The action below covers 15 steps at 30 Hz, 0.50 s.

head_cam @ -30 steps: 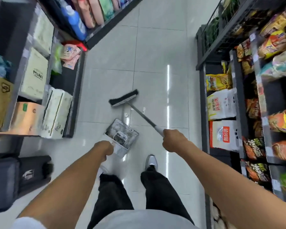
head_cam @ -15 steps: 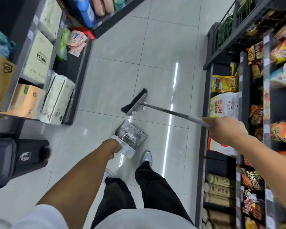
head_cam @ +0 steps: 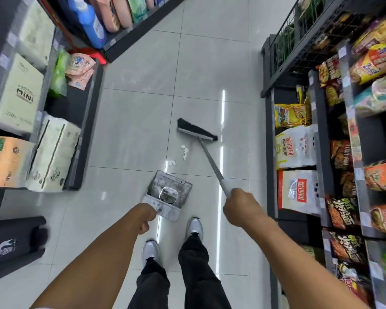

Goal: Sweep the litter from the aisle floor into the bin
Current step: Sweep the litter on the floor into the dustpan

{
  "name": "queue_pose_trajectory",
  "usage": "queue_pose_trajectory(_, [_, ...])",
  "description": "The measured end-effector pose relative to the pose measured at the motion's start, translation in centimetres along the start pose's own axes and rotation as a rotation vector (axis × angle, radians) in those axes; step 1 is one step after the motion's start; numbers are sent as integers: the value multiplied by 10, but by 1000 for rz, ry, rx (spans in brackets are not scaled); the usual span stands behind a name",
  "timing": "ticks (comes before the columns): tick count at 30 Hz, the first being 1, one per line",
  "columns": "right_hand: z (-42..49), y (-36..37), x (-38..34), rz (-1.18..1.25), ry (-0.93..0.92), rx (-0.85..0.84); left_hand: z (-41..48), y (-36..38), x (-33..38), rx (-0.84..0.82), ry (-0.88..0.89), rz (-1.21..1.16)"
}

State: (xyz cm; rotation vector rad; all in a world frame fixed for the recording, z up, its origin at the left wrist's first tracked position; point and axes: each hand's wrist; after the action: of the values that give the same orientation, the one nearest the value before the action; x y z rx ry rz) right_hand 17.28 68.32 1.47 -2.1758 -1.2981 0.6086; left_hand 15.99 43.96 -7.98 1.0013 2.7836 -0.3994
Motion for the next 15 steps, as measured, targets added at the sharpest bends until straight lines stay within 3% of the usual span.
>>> queue_pose_trajectory(5, [-69,34,3,198,31,-74,9,-19,-8,-24,-4,-187])
queue_pose_trajectory(9, [-88,-6,17,432,121,35,17,-9,-11,-122,10,-229])
queue_pose_trajectory(15, [-59,28,-3,104,35,95,26,-10,-4,-74,41,-248])
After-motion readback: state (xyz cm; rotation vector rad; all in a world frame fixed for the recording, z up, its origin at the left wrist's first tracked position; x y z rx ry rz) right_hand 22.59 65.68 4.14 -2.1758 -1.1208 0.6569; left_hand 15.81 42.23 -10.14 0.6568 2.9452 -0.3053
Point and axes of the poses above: each hand's wrist, its own z-axis towards the middle knuckle, its own y-axis out of the palm, x = y × z, and after that the axes turned 3 degrees about -z, right-handed
